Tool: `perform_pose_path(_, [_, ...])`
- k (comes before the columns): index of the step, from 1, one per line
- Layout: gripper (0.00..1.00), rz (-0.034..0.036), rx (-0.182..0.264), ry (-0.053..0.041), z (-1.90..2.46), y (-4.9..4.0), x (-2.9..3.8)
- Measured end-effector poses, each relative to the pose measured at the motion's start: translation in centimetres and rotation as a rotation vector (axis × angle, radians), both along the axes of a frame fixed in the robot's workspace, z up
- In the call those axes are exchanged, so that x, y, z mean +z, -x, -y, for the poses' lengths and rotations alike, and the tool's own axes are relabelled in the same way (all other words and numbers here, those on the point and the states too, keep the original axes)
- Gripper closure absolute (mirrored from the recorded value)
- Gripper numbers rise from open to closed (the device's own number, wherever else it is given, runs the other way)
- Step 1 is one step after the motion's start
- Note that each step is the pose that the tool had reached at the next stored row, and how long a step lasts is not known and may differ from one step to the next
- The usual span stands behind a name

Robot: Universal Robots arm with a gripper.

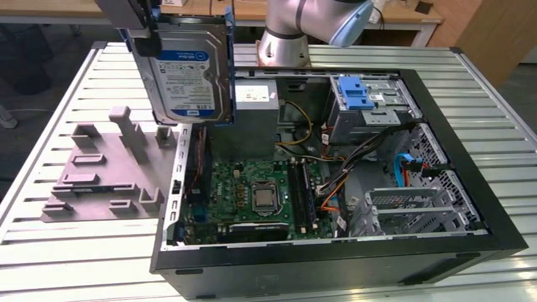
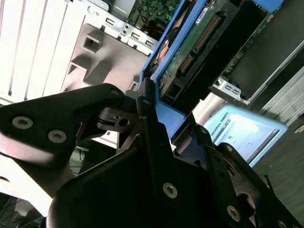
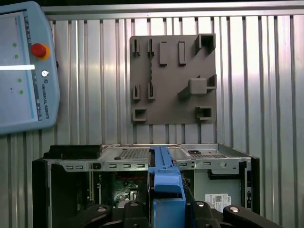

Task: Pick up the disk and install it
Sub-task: 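Pick up the disk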

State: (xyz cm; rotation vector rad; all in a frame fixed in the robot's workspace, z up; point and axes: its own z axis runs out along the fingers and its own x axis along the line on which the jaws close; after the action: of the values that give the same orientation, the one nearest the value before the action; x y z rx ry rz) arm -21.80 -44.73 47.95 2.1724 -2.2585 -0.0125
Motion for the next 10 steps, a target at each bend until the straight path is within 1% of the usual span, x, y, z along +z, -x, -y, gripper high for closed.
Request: perform_pose_path(10, [0.64,0.0000,0.000,0.0000,0.00,-1.08,-0.02])
